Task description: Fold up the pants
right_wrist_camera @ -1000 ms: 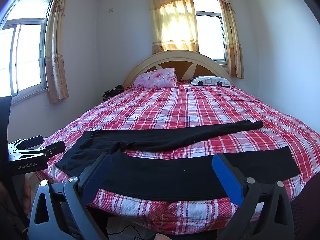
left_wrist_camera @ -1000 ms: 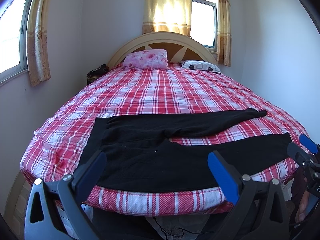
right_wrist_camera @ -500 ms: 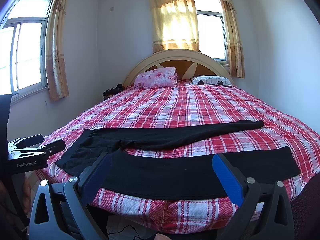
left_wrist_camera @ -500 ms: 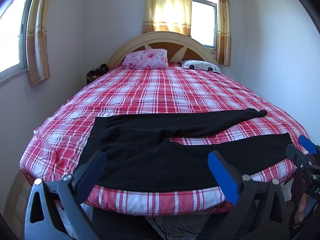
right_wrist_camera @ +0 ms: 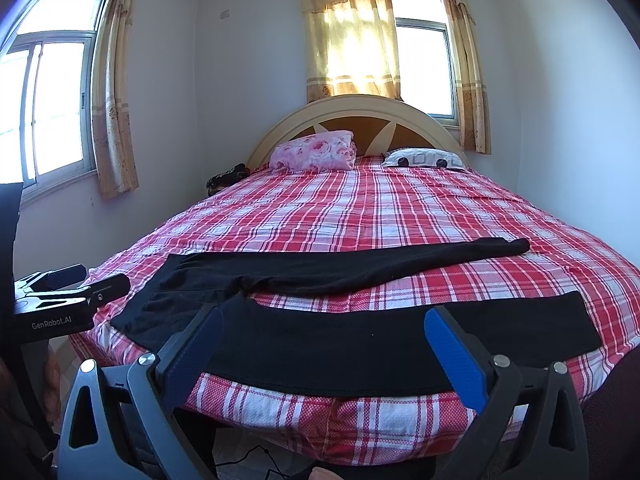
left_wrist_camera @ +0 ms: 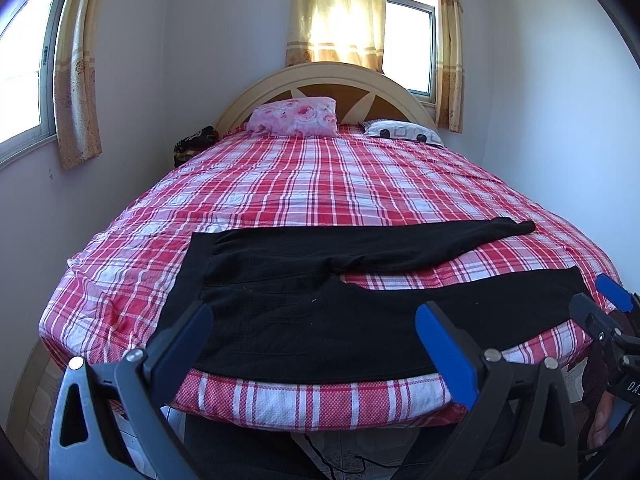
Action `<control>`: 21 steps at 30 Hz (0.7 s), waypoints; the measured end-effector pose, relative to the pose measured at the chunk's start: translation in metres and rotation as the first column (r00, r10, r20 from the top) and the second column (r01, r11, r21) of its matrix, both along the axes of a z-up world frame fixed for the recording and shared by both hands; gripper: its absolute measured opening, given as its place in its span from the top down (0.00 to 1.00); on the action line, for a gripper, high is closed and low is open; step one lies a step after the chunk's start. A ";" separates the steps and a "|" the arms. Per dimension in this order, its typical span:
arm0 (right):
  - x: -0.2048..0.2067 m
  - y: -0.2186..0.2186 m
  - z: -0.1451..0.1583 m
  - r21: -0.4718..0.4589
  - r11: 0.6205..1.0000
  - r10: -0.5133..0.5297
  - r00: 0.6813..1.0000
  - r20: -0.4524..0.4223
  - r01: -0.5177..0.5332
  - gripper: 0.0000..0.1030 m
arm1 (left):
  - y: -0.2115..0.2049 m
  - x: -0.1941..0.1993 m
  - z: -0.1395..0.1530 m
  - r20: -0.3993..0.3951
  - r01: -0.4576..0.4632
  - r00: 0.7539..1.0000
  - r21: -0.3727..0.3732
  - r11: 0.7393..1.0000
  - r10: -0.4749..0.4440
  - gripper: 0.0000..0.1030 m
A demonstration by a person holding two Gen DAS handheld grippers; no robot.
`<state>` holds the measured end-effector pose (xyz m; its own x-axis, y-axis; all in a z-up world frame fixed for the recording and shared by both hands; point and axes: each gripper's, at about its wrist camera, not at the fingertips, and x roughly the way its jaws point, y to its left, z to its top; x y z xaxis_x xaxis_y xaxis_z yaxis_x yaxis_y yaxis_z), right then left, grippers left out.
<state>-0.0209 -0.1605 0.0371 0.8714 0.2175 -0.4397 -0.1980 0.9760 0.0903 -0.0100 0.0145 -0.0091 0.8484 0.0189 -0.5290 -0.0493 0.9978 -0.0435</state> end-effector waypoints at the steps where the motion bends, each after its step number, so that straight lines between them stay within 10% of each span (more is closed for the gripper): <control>1: 0.000 0.000 0.000 0.000 1.000 0.000 1.000 -0.001 0.000 0.01 | 0.000 0.000 0.000 0.000 0.000 1.000 0.001 1.000 0.000 0.00; 21: 0.009 0.003 -0.018 -0.014 1.000 0.001 0.999 -0.036 -0.001 0.01 | 0.017 0.025 -0.029 -0.029 -0.033 0.999 0.069 0.997 0.035 0.00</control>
<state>-0.0123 -0.1575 0.0193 0.8550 0.2120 -0.4734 -0.1959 0.9771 0.0837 0.0153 0.0315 -0.0384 0.8302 0.0846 -0.5510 -0.0840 0.9961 0.0265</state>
